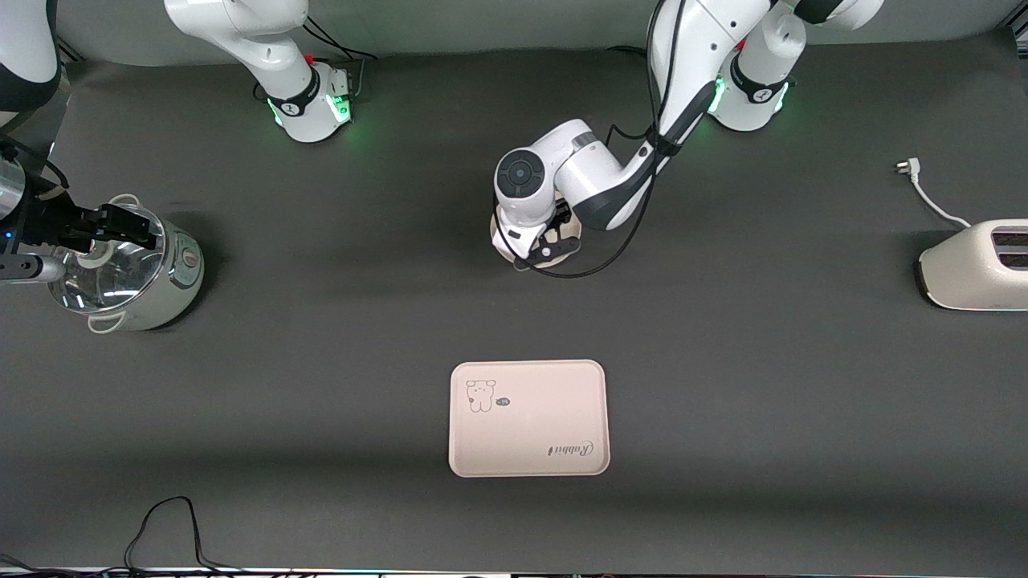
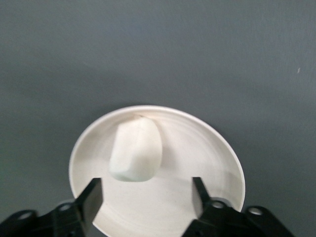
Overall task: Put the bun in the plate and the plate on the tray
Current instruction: 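Lower the bun onto the plate and open the left gripper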
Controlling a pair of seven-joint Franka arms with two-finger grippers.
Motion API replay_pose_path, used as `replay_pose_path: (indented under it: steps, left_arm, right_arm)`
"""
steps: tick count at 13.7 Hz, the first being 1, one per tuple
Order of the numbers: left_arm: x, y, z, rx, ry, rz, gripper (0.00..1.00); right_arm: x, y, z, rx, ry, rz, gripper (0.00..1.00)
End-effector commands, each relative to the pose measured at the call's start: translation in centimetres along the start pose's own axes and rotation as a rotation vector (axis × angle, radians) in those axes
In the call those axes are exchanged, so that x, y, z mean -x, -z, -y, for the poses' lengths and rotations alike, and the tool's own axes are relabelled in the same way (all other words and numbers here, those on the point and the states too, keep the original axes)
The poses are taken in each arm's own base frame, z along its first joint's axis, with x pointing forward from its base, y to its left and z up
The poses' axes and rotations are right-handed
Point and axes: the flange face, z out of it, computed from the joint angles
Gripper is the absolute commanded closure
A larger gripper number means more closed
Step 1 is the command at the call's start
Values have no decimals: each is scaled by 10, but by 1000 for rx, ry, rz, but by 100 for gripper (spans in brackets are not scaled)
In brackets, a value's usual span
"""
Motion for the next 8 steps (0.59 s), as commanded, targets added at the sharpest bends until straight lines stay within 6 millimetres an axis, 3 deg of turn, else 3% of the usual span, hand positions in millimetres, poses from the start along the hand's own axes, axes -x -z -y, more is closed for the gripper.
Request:
replay_pose_path:
  steps: [1,3,5,8]
  left_arm:
    - [-11,51,25,-13,30,-43,0]
    - [-36,94,47,-24,23,-44,0]
    - [-73,141,83,-63,-22,-21,0]
    - [-124,207,149,-77,-51,-9,0]
  right_arm:
    - [12,5,20,-27,34,-10,0]
    - [17,1,37,-27,23,0,0]
    - [25,1,62,-25,-4,-1,0]
    - [36,1,122,-95,-78,15,0]
